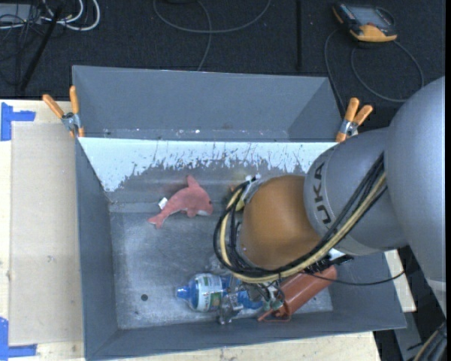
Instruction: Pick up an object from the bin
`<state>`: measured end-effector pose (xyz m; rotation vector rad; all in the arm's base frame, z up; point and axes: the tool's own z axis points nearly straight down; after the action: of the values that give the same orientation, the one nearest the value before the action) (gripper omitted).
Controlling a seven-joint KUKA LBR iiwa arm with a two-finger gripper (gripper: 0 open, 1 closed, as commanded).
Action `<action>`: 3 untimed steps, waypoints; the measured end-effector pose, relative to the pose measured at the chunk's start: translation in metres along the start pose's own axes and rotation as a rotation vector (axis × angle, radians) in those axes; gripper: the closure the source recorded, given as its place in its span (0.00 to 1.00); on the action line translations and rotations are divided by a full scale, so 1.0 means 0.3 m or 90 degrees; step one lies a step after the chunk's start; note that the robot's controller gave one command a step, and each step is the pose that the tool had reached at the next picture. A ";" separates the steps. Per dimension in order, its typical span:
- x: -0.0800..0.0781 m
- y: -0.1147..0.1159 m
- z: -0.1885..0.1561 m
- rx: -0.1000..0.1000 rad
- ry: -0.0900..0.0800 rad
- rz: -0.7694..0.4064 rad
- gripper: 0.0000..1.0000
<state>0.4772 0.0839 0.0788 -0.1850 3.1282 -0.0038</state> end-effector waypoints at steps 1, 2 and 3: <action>0.007 0.002 -0.056 -0.001 0.008 0.000 1.00; 0.002 0.004 -0.103 -0.002 0.006 0.000 1.00; 0.003 0.004 -0.144 -0.002 0.006 0.000 1.00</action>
Offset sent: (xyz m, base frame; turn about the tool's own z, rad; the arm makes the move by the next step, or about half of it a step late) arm 0.0000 0.0001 0.0650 0.0000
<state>0.4757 0.0852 0.1219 -0.1866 3.1381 -0.0006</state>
